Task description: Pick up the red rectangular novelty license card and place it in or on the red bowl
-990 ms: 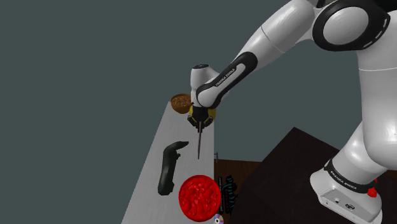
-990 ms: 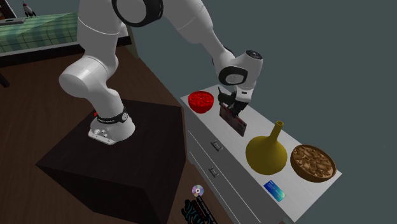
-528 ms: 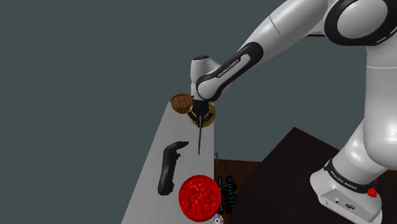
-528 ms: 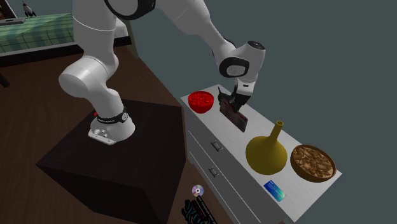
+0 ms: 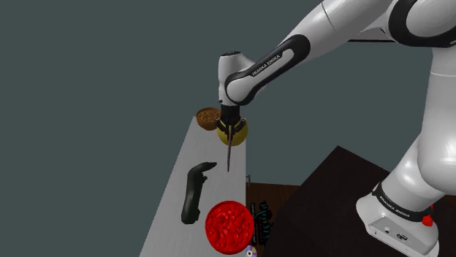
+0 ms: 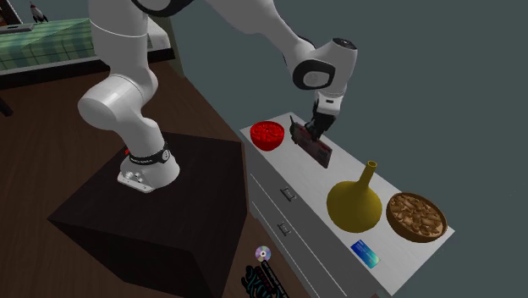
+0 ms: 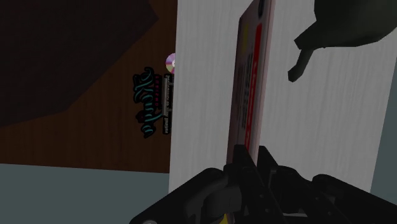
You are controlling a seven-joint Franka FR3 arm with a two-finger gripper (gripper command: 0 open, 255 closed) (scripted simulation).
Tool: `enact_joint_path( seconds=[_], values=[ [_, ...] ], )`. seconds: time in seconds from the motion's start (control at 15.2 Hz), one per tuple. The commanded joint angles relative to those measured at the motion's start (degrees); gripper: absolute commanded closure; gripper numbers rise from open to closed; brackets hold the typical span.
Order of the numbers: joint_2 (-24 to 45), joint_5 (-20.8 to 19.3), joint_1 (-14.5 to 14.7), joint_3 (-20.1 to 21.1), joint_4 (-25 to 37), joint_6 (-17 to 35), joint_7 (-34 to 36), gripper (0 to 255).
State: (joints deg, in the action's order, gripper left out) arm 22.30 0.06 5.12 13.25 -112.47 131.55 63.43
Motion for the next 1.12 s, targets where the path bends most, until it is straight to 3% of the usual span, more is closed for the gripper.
enact_joint_path(
  seconds=[0.0,0.2,1.06],
  values=[
    [-1.15,0.26,-0.09,0.15,0.17,-1.31,-0.02,255],
    [-2.30,0.52,-0.21,0.28,0.57,-2.83,-0.09,255],
    [-15.00,3.97,7.97,7.17,-12.96,-0.56,13.22,255]
  ],
)
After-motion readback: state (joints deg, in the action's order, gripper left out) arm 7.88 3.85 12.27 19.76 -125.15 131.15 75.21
